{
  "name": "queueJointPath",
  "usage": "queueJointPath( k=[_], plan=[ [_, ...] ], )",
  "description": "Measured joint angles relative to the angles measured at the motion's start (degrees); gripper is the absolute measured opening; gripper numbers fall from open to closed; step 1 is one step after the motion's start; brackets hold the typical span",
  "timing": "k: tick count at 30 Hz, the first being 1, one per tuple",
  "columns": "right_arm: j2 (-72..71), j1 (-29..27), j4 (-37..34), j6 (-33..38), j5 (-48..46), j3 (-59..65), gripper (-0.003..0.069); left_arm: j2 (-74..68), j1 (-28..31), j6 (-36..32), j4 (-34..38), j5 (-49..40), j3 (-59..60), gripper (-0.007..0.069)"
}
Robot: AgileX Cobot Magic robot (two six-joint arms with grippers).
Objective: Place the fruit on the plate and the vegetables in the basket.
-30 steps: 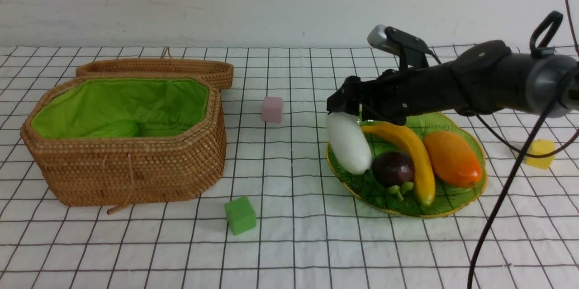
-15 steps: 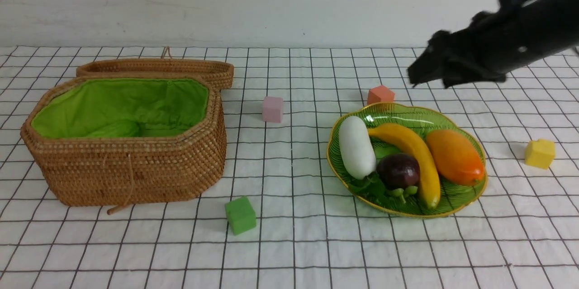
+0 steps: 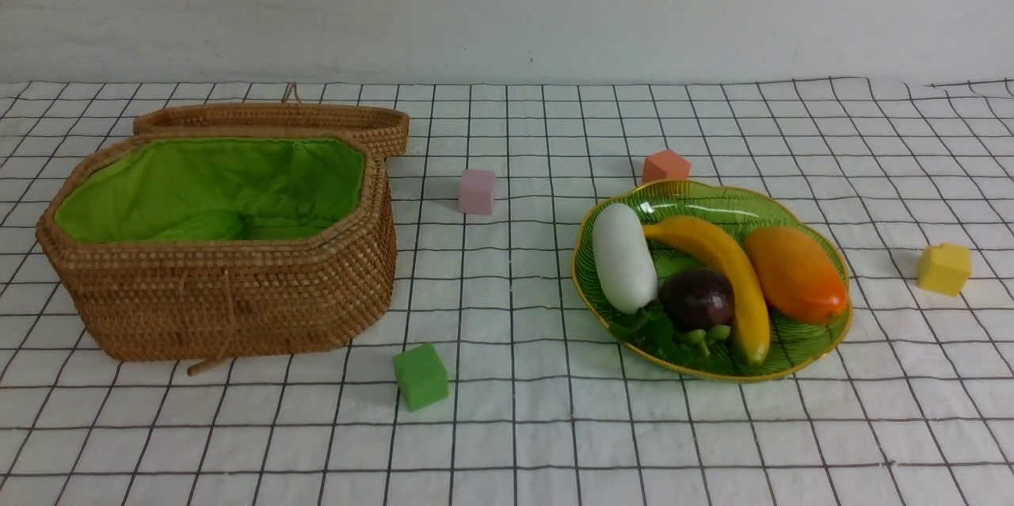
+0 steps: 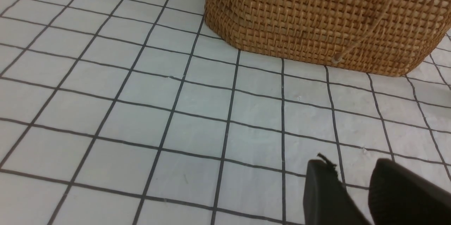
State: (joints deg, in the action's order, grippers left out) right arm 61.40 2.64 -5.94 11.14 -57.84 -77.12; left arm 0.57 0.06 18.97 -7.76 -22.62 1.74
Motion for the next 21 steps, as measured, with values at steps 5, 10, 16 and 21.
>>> queueJointPath(
  k=[5,10,16,21],
  plan=[
    [-1.5,0.0,0.3,-0.1,-1.3,0.5,-0.0008,0.0,0.0,0.0,0.0,0.0,0.0,0.0203],
    [-1.6,0.0,0.3,-0.1,-1.6,0.6,-0.0008,0.0,0.0,0.0,0.0,0.0,0.0,0.0204],
    [-2.3,0.0,1.8,1.8,-1.2,1.1,-0.0008,0.0,0.0,0.0,0.0,0.0,0.0,0.0209],
    [-11.1,0.0,5.9,5.0,8.0,9.5,-0.0007,0.0,0.0,0.0,0.0,0.0,0.0,0.0217]
  ],
)
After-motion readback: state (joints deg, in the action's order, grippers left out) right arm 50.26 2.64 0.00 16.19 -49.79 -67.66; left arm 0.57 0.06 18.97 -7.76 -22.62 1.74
